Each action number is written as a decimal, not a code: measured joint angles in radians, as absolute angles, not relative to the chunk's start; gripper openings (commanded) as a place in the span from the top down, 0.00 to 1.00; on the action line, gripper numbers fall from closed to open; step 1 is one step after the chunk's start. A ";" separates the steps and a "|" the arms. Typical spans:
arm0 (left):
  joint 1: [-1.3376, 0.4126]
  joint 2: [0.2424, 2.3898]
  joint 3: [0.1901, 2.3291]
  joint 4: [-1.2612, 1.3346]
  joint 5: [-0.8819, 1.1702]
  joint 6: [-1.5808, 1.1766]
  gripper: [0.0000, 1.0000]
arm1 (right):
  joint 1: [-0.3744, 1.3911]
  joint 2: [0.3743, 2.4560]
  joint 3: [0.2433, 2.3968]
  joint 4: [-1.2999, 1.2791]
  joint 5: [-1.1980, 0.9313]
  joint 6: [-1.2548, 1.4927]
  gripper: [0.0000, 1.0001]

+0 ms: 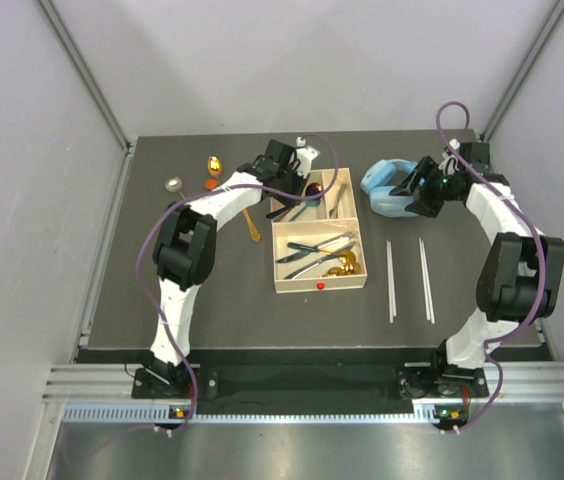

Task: Sort the eating utensils into containers
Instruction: Adjust the item.

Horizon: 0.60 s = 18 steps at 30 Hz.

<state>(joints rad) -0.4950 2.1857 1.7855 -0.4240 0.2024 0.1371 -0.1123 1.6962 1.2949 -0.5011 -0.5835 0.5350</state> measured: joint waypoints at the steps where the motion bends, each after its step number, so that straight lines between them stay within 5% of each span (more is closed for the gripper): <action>1: -0.495 2.186 1.786 -0.424 0.200 0.138 0.83 | -0.113 1.697 1.293 -0.500 -0.585 0.535 0.32; 4: -0.495 2.186 1.786 -0.424 0.200 0.141 0.86 | -0.114 1.698 1.282 -0.496 -0.589 0.535 0.32; 7: -0.498 2.186 1.786 -0.422 0.201 0.142 1.00 | -0.114 1.700 1.274 -0.493 -0.593 0.538 0.32; 18: -0.500 2.185 1.787 -0.414 0.200 0.136 1.00 | -0.115 1.703 1.269 -0.491 -0.597 0.547 0.32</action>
<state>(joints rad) -0.4999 2.1853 1.7874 -0.4141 0.2001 0.1360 -0.1146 1.7031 1.2694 -0.4911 -0.5968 0.5468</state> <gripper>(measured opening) 0.013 0.678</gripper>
